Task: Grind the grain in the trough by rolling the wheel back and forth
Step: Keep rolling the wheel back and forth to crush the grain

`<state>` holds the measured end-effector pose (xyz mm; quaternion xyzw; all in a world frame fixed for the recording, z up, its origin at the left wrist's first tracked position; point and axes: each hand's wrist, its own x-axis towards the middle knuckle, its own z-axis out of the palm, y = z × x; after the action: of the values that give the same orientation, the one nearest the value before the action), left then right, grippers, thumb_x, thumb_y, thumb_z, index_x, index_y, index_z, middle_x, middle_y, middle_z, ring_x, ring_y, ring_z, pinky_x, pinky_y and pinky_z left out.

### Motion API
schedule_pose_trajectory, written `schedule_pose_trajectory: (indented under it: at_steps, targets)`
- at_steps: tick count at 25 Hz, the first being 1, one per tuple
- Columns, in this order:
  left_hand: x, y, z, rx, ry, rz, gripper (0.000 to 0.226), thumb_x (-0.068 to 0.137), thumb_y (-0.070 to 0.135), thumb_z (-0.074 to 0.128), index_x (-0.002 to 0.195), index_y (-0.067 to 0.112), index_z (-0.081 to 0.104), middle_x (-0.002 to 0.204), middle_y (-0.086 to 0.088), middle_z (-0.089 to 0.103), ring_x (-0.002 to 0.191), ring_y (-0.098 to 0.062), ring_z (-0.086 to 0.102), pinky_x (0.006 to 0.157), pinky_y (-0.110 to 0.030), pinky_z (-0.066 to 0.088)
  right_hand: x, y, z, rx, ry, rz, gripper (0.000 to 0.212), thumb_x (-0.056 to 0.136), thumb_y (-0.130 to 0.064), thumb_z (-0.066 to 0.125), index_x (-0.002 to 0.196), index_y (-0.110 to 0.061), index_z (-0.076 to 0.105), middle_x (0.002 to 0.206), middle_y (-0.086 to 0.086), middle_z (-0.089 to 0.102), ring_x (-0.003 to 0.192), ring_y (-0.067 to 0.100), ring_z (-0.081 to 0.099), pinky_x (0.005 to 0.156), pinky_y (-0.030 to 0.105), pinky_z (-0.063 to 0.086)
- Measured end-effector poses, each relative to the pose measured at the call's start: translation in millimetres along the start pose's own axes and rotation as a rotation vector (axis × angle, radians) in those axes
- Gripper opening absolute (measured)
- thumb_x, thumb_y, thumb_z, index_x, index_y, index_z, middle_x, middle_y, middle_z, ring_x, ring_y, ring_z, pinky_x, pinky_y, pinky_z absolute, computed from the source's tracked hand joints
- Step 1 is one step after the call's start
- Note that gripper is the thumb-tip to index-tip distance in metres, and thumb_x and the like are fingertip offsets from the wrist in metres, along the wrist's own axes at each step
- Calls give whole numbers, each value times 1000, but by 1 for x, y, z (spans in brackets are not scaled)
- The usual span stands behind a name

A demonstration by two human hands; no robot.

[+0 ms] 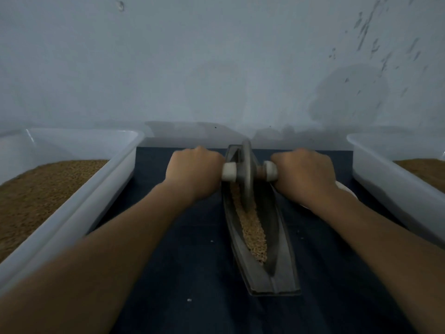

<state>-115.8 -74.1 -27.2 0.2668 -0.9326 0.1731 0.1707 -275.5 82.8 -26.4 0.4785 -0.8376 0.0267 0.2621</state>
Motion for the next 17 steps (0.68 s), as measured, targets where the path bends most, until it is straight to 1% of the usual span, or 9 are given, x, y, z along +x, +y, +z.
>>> schedule_pose_trajectory:
  at_steps: [2,4,6,7,9,11,13,15,17]
  targets:
    - [12,-2,-1,-6,-37,-22,13,88,30,59,101,28,64,82,1,55,68,-21,46,59,-36,38,19,-3,-2,-3,-36,15,29,85,-30,65,68,-27,42,74,-1,56,70,26,57,58,29,43]
    - [2,-1,-7,-17,-53,-14,13,88,29,61,100,28,63,79,3,50,67,-21,46,59,-36,38,13,-2,-8,-10,-45,-3,28,84,-31,66,69,-26,42,76,0,57,71,26,57,58,30,42]
    - [-20,1,-12,3,-23,36,12,84,33,64,95,30,61,70,6,40,60,-17,40,54,-34,33,-17,2,-11,-23,-25,-29,32,80,-34,67,68,-29,38,73,-3,55,68,24,57,54,28,34]
    - [-32,4,-15,34,27,73,13,81,34,67,91,31,60,66,7,35,54,-15,35,49,-31,28,-36,4,-12,-23,15,-39,37,77,-35,69,65,-30,34,67,-7,50,60,20,53,50,26,28]
    - [-50,8,-21,100,129,149,18,72,33,74,79,31,57,58,7,25,46,-14,23,44,-25,14,-67,7,-16,-22,94,-49,48,69,-35,72,59,-32,25,55,-12,36,45,9,36,45,20,17]
    - [-54,8,-26,146,169,154,26,66,31,76,71,29,51,55,6,20,43,-13,15,44,-23,7,-74,10,-15,-31,93,-36,50,66,-36,73,58,-33,24,53,-13,33,44,6,30,45,18,16]
    - [-42,7,-17,135,111,123,22,74,32,72,77,30,49,58,6,26,44,-14,21,43,-26,13,-57,9,-9,-29,83,-36,48,71,-37,73,59,-33,26,55,-13,35,47,10,32,47,20,15]
    - [-19,4,-6,67,58,57,11,83,31,65,88,28,56,65,5,33,53,-17,36,48,-30,29,-24,5,0,-8,68,-28,37,78,-37,69,65,-30,35,63,-8,44,56,19,42,50,25,24]
    - [0,1,-2,21,-3,2,10,87,27,61,97,26,61,71,4,41,63,-21,45,56,-35,36,4,1,4,-14,18,-17,26,83,-36,66,72,-29,43,75,-3,57,66,23,48,55,29,33]
